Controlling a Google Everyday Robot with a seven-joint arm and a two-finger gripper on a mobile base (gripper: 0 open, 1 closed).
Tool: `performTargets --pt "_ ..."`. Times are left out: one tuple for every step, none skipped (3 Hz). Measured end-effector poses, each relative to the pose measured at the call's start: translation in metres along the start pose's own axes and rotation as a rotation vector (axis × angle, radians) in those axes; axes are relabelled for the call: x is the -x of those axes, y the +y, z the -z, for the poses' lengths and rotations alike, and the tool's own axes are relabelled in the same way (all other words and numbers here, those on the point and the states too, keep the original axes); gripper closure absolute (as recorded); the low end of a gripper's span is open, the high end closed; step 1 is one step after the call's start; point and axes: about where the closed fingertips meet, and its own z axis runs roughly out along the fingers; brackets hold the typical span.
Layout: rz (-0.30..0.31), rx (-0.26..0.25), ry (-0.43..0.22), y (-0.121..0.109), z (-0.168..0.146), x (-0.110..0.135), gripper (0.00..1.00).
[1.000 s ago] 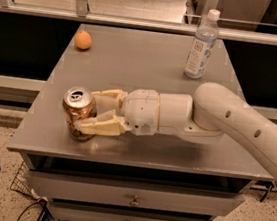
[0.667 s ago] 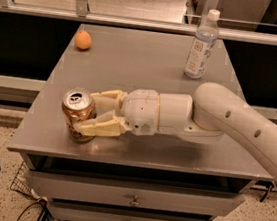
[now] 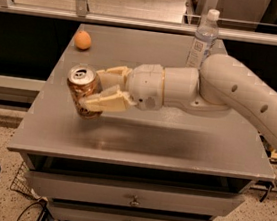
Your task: Move orange can near orange
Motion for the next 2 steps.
performTargets --pt "-0.051 -0.067 0.031 -0.054 -0.007 0.009 1.0" --pt "-0.121 -0.16 0.061 -0.12 -0.022 0.006 1.0"
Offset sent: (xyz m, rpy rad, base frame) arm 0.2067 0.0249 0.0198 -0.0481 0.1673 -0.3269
